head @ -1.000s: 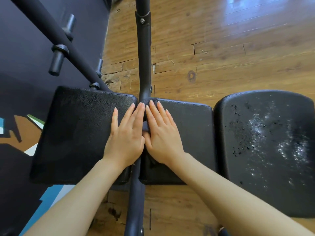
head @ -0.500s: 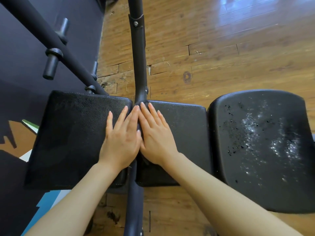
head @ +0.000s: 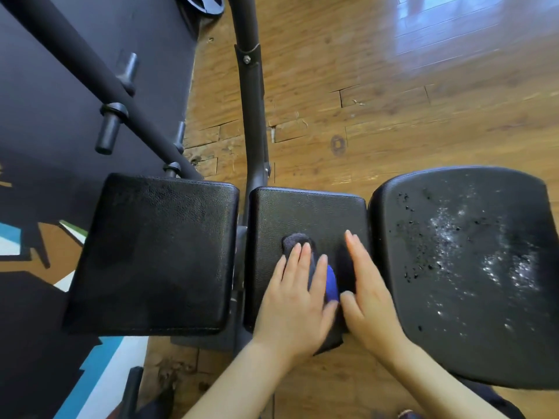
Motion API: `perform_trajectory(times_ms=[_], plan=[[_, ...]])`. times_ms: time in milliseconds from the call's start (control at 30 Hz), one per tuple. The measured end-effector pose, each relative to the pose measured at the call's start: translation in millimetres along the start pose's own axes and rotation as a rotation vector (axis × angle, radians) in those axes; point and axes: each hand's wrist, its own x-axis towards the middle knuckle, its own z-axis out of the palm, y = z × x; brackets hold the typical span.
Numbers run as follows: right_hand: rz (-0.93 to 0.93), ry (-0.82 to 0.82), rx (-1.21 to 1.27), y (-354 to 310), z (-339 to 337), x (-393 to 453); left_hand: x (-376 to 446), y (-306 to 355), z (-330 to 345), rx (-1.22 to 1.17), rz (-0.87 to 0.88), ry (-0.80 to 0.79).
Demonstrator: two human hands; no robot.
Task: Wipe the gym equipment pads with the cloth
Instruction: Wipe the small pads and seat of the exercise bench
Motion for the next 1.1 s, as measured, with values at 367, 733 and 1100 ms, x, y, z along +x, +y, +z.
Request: perform_trajectory(times_ms=[367, 733, 1100], plan=[[-0.148, -0.100, -0.459, 40.4, -8.9, 43.1, 62.5, -28.9, -5.8, 0.125, -0.155, -0.023], [-0.106, -0.065, -0.428, 38.1, 2.5, 40.3, 60.0, -31.7, -11.4, 0.174, -0.045, -0.105], [0.008, 0.110, -0.420, 25.8, 20.0, 40.9, 22.6, -50.1, -15.2, 0.133, 0.190, -0.087]])
